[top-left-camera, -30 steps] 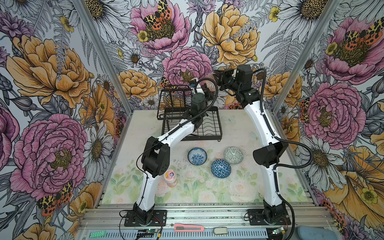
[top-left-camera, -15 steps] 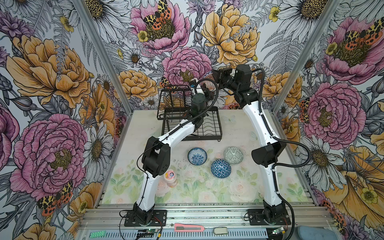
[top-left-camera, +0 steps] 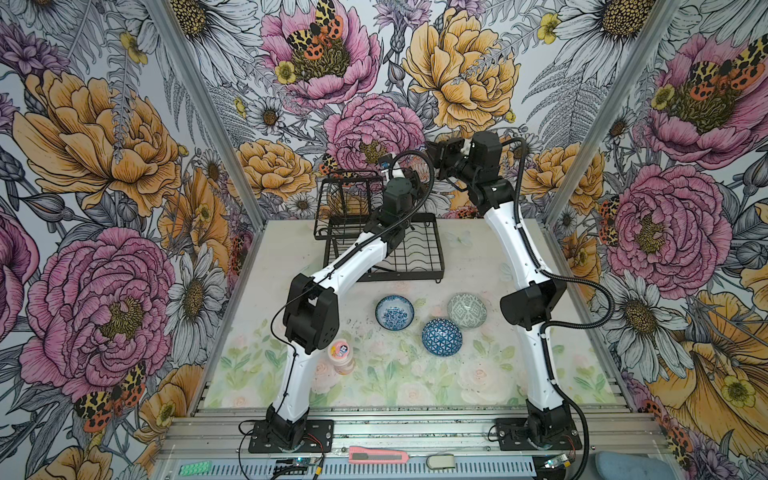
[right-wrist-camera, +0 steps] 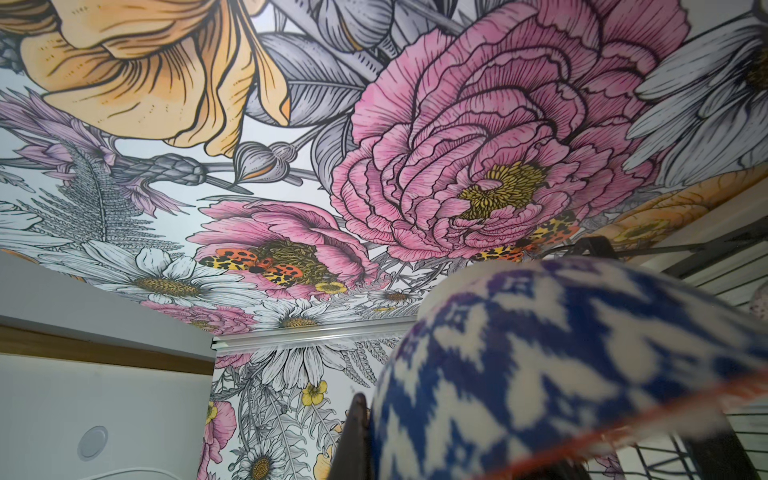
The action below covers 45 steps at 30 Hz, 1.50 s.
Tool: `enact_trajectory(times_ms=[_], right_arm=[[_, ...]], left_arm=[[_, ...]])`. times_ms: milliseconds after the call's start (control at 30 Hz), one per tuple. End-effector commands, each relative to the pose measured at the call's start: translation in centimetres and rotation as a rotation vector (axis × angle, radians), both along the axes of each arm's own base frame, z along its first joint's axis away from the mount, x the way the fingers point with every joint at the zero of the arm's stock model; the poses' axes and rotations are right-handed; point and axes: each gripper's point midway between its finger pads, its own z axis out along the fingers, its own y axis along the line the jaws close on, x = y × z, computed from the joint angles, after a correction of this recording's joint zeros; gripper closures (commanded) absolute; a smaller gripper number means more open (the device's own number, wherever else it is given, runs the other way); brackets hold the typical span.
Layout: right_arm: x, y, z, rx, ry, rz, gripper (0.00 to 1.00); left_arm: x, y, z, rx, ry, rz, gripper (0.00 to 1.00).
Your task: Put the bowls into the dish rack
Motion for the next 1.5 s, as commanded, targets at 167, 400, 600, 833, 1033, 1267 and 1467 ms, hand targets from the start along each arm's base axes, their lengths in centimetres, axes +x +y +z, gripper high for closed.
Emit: enact_trajectory(times_ms=[167, 400, 600, 833, 1033, 1267, 1467], right_arm=[[1.9, -4.0, 1.6, -0.018, -0.099, -0.103, 1.0], [2.4, -5.0, 1.2, -0.055, -0.12, -0.115, 1.0], [2.4, -4.5, -1.2, -0.158, -0.116, -0.063, 1.0], [1.0, -3.7, -6.0, -0.353, -0.094, 0.017, 1.0], [-1.1, -2.1, -10.5, -0.48, -0.068, 0.099, 1.0], [-2.9, 0.5, -15.2, -0.525, 0.001, 0.181, 1.0], [-4.3, 3.1, -17.1, -0.541, 0.017, 0.191, 1.0]], left_arm=[[-1.2, 2.4, 2.1, 0.006, 0.056, -0.008, 0.55], [-2.7, 3.3, 1.9, 0.06, 0.127, -0.048, 0.22], [-4.0, 4.9, 2.0, 0.097, 0.187, -0.122, 0.01], [-4.9, 7.9, 1.6, 0.103, 0.245, -0.151, 0.02], [-6.5, 10.3, 1.6, 0.064, 0.288, -0.18, 0.01], [-7.5, 11.8, 0.2, 0.046, 0.346, -0.178, 0.01], [-8.6, 13.1, -0.9, 0.007, 0.381, -0.164, 0.01]])
